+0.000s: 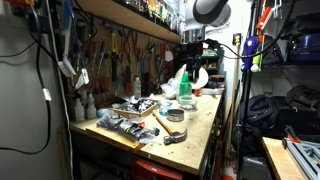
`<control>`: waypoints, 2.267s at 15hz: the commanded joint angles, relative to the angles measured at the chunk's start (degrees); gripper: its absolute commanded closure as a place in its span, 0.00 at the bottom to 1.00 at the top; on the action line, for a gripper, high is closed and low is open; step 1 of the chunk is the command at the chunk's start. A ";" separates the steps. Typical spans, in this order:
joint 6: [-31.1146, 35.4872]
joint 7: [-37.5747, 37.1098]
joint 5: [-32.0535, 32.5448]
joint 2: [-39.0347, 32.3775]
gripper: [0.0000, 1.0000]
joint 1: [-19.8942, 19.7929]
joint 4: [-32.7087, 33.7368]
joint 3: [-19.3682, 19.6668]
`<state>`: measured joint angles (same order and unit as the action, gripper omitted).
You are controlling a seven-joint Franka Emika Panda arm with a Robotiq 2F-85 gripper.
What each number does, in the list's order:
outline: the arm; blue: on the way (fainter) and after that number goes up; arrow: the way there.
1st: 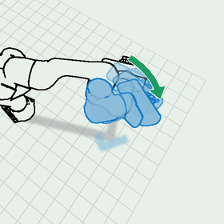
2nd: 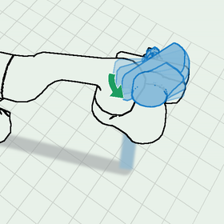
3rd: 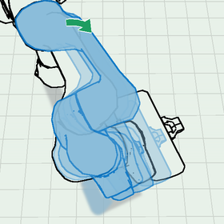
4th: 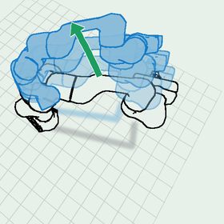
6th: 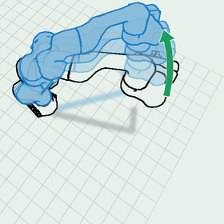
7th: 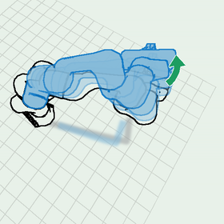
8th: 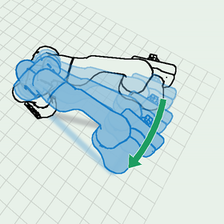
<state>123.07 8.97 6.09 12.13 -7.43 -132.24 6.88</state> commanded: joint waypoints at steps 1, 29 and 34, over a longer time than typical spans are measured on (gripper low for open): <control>1.94 3.58 -5.02 -6.14 0.00 0.80 4.00 1.44; 13.59 12.03 -20.48 -26.26 0.00 -3.76 14.63 -1.95; 11.69 19.41 -26.00 -29.21 0.00 -6.42 17.91 -3.65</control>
<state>137.39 23.26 -15.97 -14.66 -11.35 -117.01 5.06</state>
